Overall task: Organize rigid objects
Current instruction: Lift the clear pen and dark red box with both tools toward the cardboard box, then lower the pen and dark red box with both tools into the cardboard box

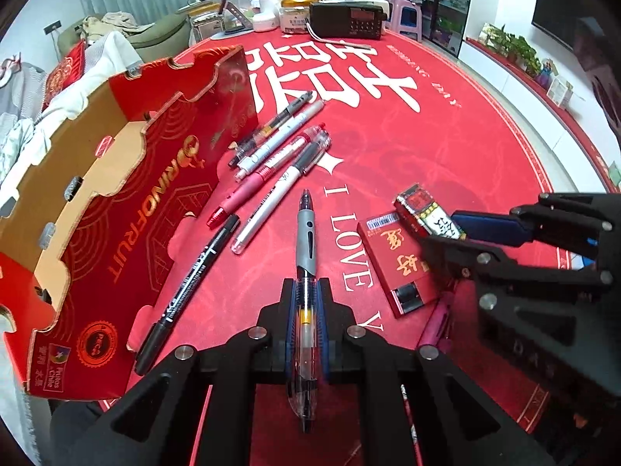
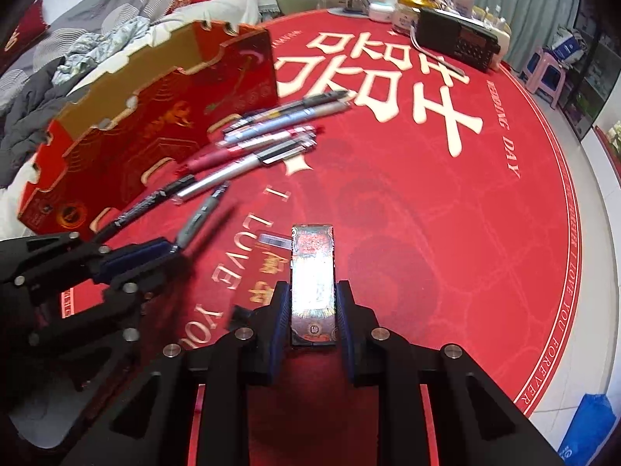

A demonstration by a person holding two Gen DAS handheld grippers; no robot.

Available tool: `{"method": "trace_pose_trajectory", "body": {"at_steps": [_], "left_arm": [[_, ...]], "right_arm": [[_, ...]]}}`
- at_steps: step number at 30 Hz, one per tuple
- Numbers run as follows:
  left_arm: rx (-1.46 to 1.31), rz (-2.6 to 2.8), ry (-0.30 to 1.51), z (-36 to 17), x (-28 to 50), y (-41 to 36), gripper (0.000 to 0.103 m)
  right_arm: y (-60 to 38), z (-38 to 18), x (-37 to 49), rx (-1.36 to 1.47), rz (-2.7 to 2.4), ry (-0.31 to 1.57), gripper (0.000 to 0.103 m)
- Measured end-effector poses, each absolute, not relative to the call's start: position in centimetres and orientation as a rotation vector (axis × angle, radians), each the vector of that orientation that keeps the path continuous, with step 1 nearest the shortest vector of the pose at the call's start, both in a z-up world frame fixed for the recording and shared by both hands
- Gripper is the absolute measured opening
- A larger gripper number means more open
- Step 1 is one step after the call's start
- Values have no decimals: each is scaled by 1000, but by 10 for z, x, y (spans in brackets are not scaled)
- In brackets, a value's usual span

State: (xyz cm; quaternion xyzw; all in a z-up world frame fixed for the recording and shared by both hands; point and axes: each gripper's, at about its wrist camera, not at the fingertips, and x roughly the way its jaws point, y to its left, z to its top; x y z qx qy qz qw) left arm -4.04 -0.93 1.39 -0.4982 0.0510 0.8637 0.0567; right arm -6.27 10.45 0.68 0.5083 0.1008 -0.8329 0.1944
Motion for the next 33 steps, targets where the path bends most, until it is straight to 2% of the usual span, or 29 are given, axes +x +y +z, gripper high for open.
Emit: {"method": "trace_pose_trajectory", "body": {"at_steps": [13, 20, 33], "left_arm": [[-1440, 2732, -64, 61, -41, -40, 10], [-1435, 2814, -122, 81, -44, -67, 10], [-1445, 2918, -263, 89, -43, -126, 10]], "right_arm": [[88, 46, -64, 1294, -2314, 159, 25], [58, 80, -64, 1169, -2296, 170, 25], [3, 95, -70, 1118, -2229, 219, 25]]}}
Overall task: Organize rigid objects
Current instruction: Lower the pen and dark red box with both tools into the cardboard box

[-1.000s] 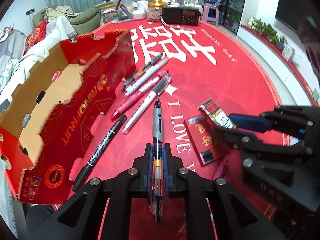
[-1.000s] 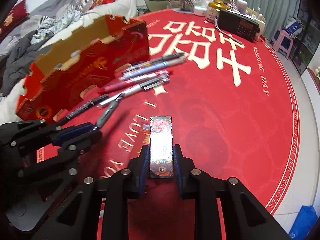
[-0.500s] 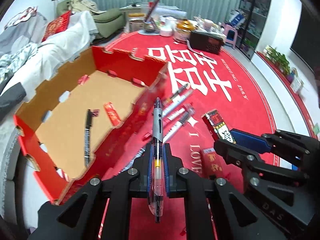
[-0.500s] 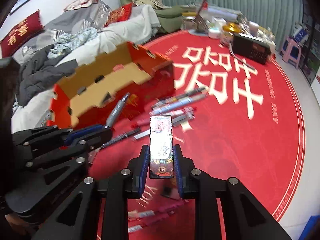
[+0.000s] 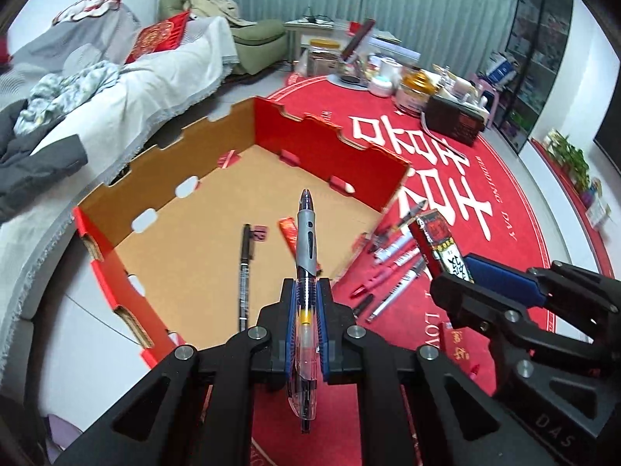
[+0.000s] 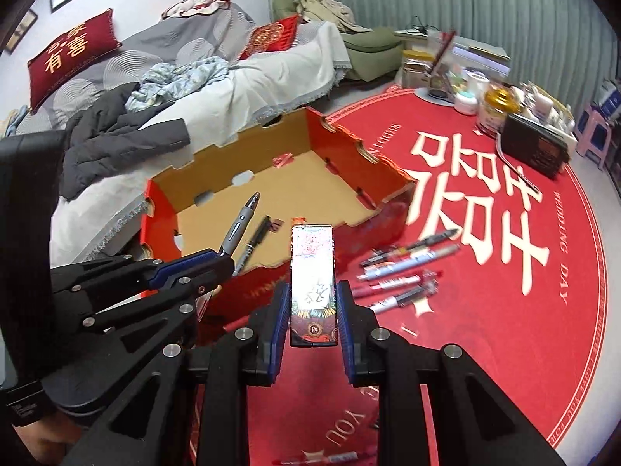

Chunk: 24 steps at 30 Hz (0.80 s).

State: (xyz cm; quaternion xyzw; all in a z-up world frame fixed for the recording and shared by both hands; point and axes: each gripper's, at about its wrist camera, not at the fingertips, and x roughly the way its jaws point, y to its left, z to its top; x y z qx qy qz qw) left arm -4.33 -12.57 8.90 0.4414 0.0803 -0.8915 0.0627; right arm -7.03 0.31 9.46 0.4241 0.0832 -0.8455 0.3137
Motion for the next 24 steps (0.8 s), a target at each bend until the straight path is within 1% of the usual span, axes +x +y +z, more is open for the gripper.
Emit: {"method": "trace_pose_trajectory", "body": {"at_steps": [16, 24], "left_arm": [[1322, -2649, 341, 82, -47, -161, 10], [1321, -2622, 368, 79, -55, -177, 10]], "right_arm": [[-47, 99, -75, 1068, -2213, 359, 25], [-62, 100, -88, 1068, -2207, 383, 25]]}}
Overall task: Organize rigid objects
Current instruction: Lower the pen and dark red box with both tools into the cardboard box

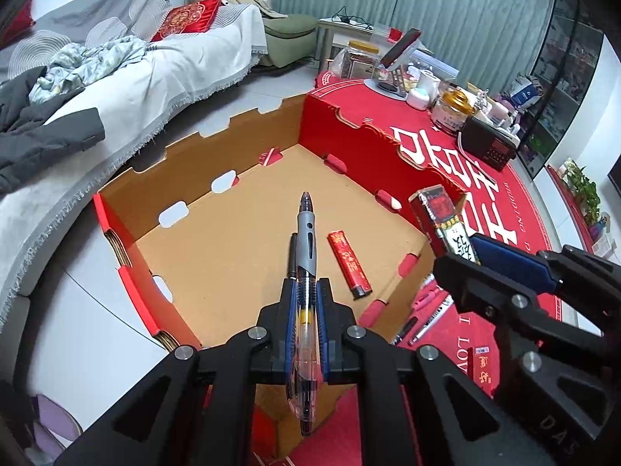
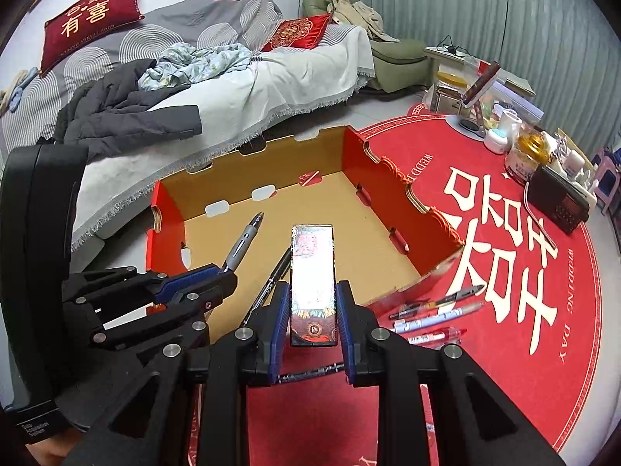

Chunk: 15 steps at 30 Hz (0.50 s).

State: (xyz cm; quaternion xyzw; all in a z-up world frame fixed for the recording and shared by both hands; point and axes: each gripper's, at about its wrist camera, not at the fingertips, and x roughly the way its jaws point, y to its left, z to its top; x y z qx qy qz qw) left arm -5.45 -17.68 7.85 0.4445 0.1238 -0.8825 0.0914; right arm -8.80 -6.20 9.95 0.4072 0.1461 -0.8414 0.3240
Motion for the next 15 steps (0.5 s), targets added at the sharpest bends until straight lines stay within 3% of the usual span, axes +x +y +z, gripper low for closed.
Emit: {"method": "trace_pose_trajectory", "body": {"at_steps": [15], "left_arm": [[1390, -2539, 399, 57, -84, -197, 10]], "right_arm": [[-80, 88, -113, 1105, -2194, 414, 25]]}}
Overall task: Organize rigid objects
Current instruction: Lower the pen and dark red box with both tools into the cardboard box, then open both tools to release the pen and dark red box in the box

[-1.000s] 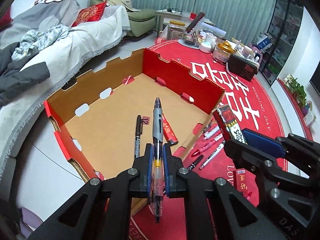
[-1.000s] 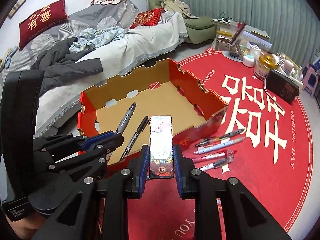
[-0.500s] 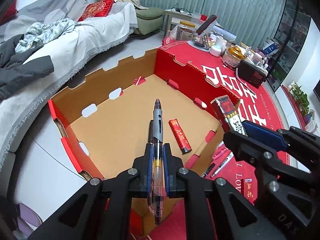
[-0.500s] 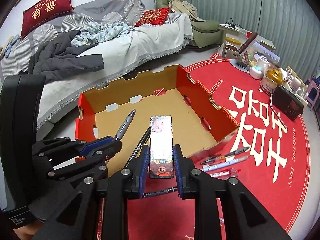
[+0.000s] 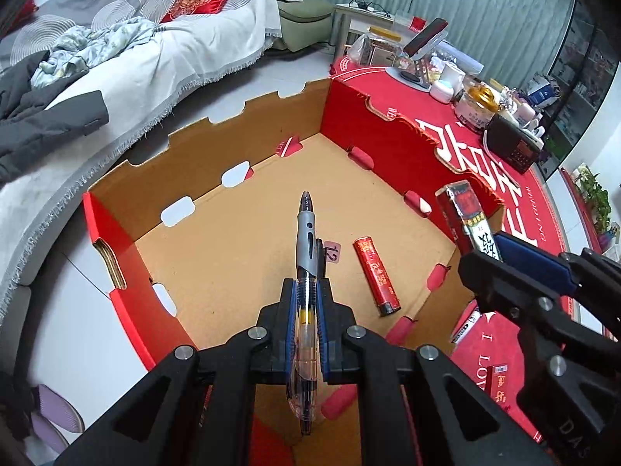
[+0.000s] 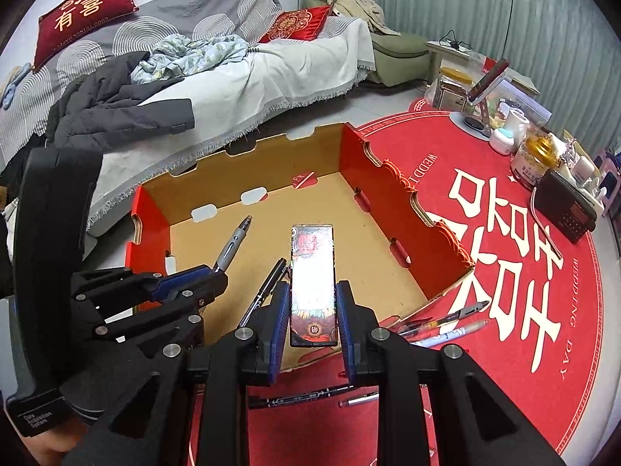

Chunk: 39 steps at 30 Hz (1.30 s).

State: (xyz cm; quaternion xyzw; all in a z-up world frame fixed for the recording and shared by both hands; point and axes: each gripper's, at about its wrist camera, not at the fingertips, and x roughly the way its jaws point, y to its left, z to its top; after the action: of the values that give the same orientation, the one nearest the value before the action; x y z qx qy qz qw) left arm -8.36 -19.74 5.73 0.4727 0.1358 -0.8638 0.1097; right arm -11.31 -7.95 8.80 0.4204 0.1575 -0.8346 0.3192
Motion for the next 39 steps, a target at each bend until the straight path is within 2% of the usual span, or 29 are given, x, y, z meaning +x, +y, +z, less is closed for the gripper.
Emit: {"method": "trace_pose_trajectory", "body": {"at_steps": [39], "left_arm": [[1494, -2443, 406, 30, -106, -223, 11]], "right_arm": [[-111, 57, -156, 1196, -2142, 435, 25]]}}
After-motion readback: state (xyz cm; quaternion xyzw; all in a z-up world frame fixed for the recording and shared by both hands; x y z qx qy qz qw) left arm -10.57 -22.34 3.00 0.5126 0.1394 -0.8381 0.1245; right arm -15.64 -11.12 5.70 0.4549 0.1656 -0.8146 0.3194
